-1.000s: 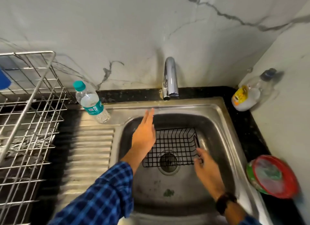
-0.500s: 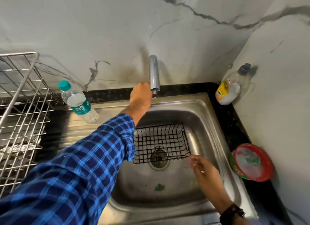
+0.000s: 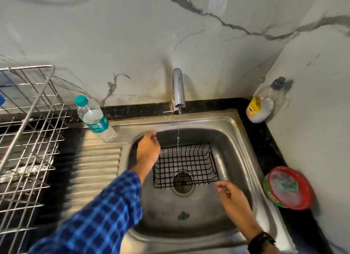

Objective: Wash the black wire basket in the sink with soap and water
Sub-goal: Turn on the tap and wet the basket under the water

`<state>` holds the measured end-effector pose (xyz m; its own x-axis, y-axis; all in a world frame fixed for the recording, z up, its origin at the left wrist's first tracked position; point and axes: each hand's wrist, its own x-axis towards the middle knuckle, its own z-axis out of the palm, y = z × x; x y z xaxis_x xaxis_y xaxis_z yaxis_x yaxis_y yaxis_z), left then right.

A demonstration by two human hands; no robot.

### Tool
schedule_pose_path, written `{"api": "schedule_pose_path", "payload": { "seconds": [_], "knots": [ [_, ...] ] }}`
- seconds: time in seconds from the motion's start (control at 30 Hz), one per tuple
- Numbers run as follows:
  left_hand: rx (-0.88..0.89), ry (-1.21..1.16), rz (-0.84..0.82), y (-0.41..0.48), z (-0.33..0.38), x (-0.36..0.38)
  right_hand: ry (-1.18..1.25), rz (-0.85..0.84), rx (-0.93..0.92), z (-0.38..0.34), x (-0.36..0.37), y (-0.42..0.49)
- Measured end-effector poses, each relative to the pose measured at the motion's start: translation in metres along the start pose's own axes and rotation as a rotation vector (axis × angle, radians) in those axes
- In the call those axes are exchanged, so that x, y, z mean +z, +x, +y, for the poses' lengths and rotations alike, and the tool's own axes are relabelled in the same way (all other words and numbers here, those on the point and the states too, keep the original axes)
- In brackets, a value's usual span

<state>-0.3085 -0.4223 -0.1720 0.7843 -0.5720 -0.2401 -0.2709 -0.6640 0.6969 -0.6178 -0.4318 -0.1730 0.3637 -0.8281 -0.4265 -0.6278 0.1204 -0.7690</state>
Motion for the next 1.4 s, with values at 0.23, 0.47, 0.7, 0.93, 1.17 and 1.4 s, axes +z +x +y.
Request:
{"api": "schedule_pose_path", "payload": {
  "seconds": [0.23, 0.47, 0.7, 0.93, 1.17, 1.4],
  "knots": [
    [-0.553, -0.303, -0.256, -0.041, -0.072, 0.047, -0.138, 0.026, -0.026, -0.020, 0.041, 0.047],
    [-0.626, -0.695, -0.330, -0.037, -0.059, 0.053, -0.564, -0.092, -0.001, -0.023, 0.073, 0.095],
    [-0.336, -0.746, -0.249, -0.033, -0.013, 0.037, -0.568, 0.218, 0.014, -0.078, 0.092, 0.138],
    [-0.091, -0.764, -0.044, -0.025, -0.011, 0.025, -0.657, -0.109, -0.343, -0.118, 0.140, 0.131],
    [-0.108, -0.846, -0.088, -0.018, -0.003, 0.013, -0.059, -0.156, -0.259, -0.126, 0.073, 0.167],
    [-0.147, -0.845, -0.177, -0.026, 0.014, 0.027, 0.202, -0.535, 0.032, -0.162, 0.068, 0.176]
  ]
}}
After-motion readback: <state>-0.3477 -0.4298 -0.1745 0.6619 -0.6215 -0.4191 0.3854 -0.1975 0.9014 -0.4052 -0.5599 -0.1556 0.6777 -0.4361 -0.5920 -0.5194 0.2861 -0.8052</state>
